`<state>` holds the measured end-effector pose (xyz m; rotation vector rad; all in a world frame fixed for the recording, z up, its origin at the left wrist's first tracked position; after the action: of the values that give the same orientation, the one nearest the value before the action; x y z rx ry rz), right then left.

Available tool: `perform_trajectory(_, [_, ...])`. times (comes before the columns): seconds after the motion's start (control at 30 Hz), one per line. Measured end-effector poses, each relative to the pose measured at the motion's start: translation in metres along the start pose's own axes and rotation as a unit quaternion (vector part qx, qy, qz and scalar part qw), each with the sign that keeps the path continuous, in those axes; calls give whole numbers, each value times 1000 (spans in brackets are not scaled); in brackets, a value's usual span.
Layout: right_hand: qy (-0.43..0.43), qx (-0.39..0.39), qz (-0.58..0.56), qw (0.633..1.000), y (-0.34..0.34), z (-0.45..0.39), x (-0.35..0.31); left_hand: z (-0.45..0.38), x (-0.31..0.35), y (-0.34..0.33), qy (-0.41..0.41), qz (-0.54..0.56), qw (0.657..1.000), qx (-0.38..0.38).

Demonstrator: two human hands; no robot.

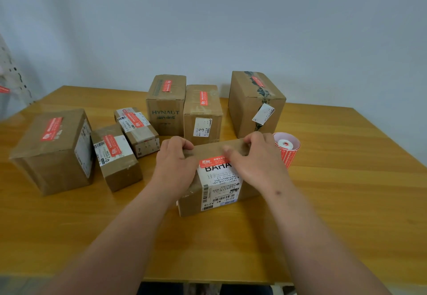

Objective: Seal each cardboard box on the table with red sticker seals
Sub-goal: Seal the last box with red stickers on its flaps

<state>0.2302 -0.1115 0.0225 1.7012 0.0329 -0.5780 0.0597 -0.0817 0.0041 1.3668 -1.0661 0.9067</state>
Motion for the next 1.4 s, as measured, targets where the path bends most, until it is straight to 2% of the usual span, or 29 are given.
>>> perform_trajectory(0.1, [0,2,7,1000,0,-2,-2,2,0,-1,-20,-26,999,13])
perform_trajectory(0.17, [3,17,-22,1000,3,-6,3,2,3,3,2,18,1000,-2])
perform_trajectory(0.23, [-3,15,-61,998,4,-5,9,7,5,12,39,96,994,-39])
perform_trajectory(0.3, [-15,-16,-111,994,3,0,13,16,3,25,56,135,982,-121])
perform_trajectory(0.37, [-10,-51,-122,991,2,3,16,21,-1,34,48,42,976,-208])
perform_trajectory(0.4, [-6,-61,-128,990,2,5,17,22,-3,36,33,-5,974,-224])
perform_trajectory(0.47, [-8,-68,-177,982,5,6,18,21,-6,39,12,-25,977,-213])
perform_trajectory(0.57, [-44,-48,-333,941,15,6,22,19,-3,45,59,108,978,-167])
perform_trajectory(0.63, [-70,-31,-400,913,23,5,25,19,0,50,127,236,956,-118])
perform_trajectory(0.73, [-63,-68,-406,909,30,8,25,19,-1,52,251,333,906,-72])
perform_trajectory(0.8, [-38,-111,-409,905,29,16,21,21,-2,50,309,345,879,-112])
perform_trajectory(0.9, [-5,-158,-407,900,25,27,13,26,-7,45,346,345,852,-189])
perform_trajectory(1.1, [-28,-138,-444,885,24,29,7,43,-15,41,346,398,812,-250])
perform_trajectory(1.23, [-12,-164,-404,900,21,35,4,49,-14,40,321,362,833,-269])
perform_trajectory(1.33, [11,-148,-422,894,20,38,6,49,-15,40,240,324,883,-240])
perform_trajectory(1.4, [39,-132,-441,887,22,39,7,48,-12,41,179,339,898,-216])
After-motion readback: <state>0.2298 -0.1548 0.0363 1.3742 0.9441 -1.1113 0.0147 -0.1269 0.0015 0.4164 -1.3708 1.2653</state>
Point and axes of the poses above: each hand's wrist, its own z-axis away from the middle knuckle, its own y-axis out of the back of the hand, x = y × z, the point moved 1 cm from there along -z, towards the middle knuckle, and after that the axes turned 11 degrees about z, right-handed, at the moved point
